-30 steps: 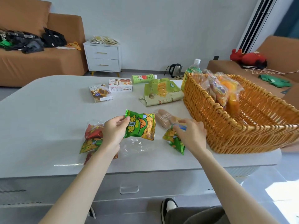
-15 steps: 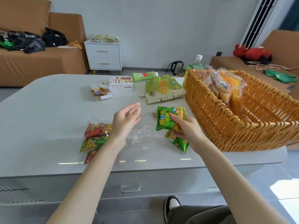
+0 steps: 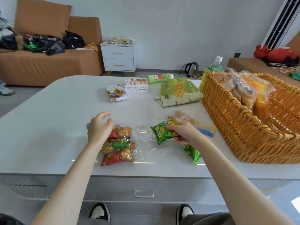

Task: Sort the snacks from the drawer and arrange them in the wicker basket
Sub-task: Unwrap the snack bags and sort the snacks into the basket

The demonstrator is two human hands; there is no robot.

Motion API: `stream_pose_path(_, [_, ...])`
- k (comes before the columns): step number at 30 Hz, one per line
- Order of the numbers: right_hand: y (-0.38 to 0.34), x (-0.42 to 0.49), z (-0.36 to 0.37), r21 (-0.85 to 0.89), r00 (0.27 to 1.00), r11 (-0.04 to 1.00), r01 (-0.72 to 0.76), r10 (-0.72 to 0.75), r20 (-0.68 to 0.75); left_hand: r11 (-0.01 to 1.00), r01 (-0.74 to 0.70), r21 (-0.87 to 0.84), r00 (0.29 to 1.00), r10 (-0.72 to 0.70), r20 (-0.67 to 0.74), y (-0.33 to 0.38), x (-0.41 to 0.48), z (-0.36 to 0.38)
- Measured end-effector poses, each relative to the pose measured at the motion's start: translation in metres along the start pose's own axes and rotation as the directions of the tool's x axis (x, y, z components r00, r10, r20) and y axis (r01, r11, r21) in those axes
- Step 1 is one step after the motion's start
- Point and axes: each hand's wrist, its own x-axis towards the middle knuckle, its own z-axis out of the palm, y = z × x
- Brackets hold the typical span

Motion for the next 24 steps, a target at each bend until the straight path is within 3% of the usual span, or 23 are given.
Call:
stream_pose_path(2, [-0.003, 0.002, 0.010, 0.035, 0.997, 0.999, -0.018, 0.016, 0.075, 0.989, 0.117, 0.089, 0.989, -0.124, 0.078, -0.007, 0.005, -0.002])
stream_pose_path(4, [-0.004, 0.005, 0.019, 0.144, 0.987, 0.988, -0.053, 0.030, 0.159, 0.975, 0.214, 0.056, 0.953, -0.221, 0.205, -0.010, 0.005, -0.003])
stream_pose_path(7, [-0.005, 0.009, 0.031, 0.281, 0.948, 0.944, -0.173, 0.082, 0.308, 0.967, 0.250, -0.045, 0.938, -0.230, 0.261, -0.010, 0.003, 0.001])
stream_pose_path(9, [-0.004, 0.013, 0.040, 0.269, 0.929, 0.944, -0.189, 0.083, 0.361, 0.952, 0.289, -0.100, 0.929, -0.253, 0.269, -0.011, 0.005, 0.002])
stream_pose_path(11, [-0.003, 0.016, 0.050, 0.210, 0.935, 0.972, -0.106, 0.025, 0.355, 0.932, 0.332, -0.143, 0.914, -0.281, 0.292, -0.016, 0.007, 0.003])
stream_pose_path(16, [0.000, 0.019, 0.058, 0.166, 0.980, 0.983, 0.078, -0.106, 0.168, 0.871, 0.389, -0.301, 0.903, -0.294, 0.314, -0.019, 0.009, 0.006])
stream_pose_path(21, [-0.004, 0.015, 0.049, 0.245, 0.944, 0.968, -0.049, -0.035, 0.327, 0.781, 0.445, -0.438, 0.887, -0.316, 0.338, -0.018, 0.007, 0.004])
stream_pose_path(24, [-0.004, 0.015, 0.051, 0.275, 0.949, 0.959, -0.073, -0.019, 0.316, 0.785, 0.412, -0.463, 0.904, -0.289, 0.314, -0.021, 0.008, 0.008])
